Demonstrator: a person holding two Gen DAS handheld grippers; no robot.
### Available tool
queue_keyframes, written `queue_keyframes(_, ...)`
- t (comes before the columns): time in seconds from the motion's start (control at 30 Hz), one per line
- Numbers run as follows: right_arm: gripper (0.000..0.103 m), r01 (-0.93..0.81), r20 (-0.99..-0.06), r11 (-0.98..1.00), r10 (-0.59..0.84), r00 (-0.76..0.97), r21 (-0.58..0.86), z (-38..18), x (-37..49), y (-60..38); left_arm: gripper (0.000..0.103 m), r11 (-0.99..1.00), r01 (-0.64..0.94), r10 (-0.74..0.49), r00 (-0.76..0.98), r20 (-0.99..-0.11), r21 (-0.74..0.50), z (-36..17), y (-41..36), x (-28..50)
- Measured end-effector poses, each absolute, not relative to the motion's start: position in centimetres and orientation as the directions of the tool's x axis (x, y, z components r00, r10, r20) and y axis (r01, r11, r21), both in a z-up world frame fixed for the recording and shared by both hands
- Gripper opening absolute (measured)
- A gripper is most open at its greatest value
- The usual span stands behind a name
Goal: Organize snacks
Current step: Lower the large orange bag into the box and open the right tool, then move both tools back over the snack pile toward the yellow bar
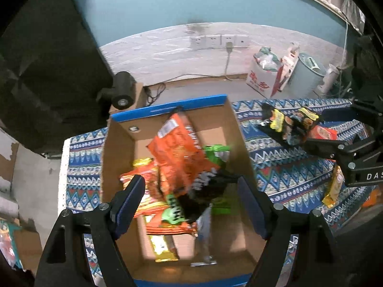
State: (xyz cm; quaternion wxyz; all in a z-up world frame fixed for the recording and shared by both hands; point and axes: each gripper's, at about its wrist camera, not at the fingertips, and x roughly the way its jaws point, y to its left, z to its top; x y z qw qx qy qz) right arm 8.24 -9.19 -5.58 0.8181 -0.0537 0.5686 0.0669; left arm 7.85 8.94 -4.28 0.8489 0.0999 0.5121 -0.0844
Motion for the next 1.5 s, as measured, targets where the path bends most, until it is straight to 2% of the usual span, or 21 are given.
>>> queue_keyframes(0.53, 0.079, 0.000, -0.946, 0.997, -0.079, 0.316, -0.083, -7.2, 3.9, -17.9, 0.081, 0.928, 0.365, -0.075, 0.377, -0.923, 0.074, -6.7, 0.9, 6.6)
queue_keyframes(0.8, 0.079, 0.077, -0.955, 0.985, -0.168, 0.244, -0.153, -10.2, 1.7, -21.5, 0.081, 0.906, 0.417, -0.074, 0.312, -0.947, 0.066, -9.2, -2.9, 5.8)
queue_keyframes(1.07, 0.079, 0.069, -0.959, 0.973, -0.230, 0.165, -0.221, -14.1, -0.3, -22.9, 0.081, 0.884, 0.457, -0.048, 0.288, -0.956, 0.093, -11.4, -5.8, 5.2)
queue_keyframes(1.27, 0.079, 0.215, -0.956, 0.950, -0.260, 0.138, -0.228, -15.1, -2.3, -26.1, 0.081, 0.865, 0.489, -0.018, 0.254, -0.967, 0.113, -13.3, -7.6, 4.8)
queue_keyframes(1.5, 0.079, 0.358, -0.966, 0.916, -0.233, 0.112, -0.180, -16.2, -3.3, -29.3, 0.081, 0.852, 0.509, -0.006, 0.243, -0.970, 0.123, -14.5, -9.4, 5.1)
